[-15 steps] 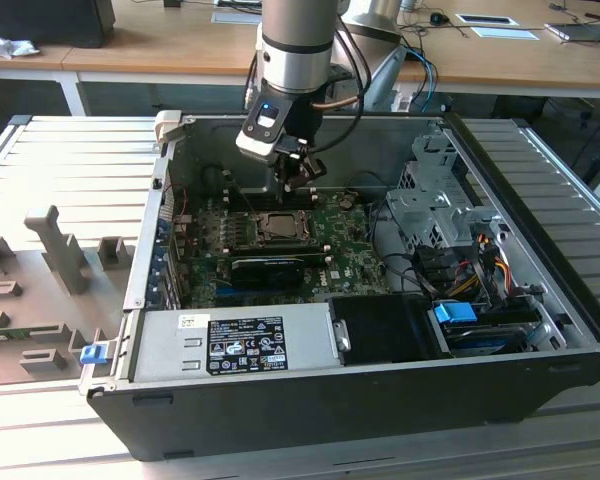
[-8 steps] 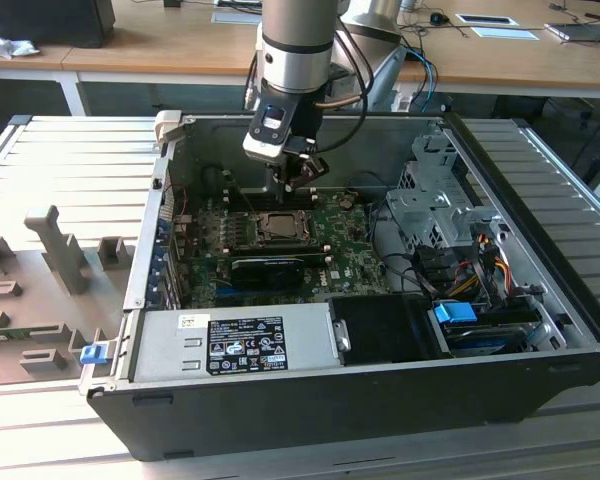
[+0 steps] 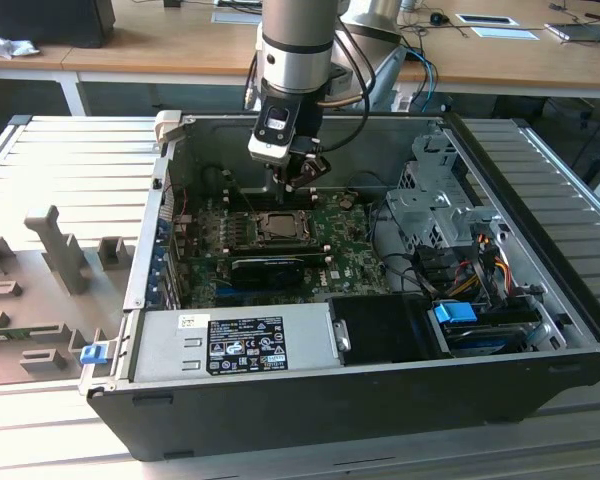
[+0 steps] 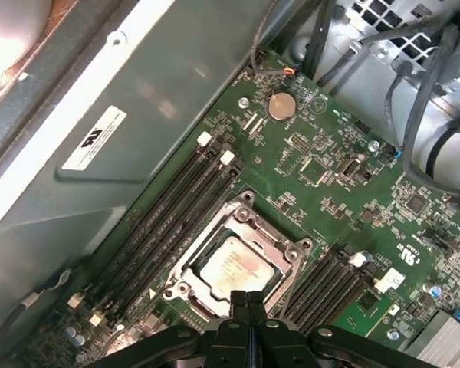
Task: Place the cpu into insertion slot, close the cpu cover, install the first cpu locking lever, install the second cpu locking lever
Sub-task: 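Install the first cpu locking lever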
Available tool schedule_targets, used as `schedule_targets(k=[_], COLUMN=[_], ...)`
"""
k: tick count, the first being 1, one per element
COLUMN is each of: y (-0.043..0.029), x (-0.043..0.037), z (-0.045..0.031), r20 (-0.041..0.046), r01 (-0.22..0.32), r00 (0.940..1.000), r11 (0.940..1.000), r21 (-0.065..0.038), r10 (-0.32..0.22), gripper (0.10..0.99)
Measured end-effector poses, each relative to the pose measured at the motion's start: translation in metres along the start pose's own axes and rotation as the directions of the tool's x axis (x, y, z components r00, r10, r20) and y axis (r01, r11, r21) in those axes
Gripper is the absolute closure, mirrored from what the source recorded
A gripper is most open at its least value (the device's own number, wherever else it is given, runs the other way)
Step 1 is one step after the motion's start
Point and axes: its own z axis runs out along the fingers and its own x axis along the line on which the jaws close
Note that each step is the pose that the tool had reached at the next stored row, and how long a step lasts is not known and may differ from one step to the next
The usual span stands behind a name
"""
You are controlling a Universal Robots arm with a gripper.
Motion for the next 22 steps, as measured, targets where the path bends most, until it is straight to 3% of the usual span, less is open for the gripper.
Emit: schedule_targets(k=[10, 22], y=[0.0000, 0.0000], x=[0.0000, 0.0000], z=[0.0000, 0.0000], r20=[-0.0002, -0.0007], r01=[0.047, 0.127], r00=[0.9989, 0.9919], r11=[0.9989, 0.9919], r21=[0.001, 0.003], r10=[-0.047, -0.127], gripper=[0.980, 0.980])
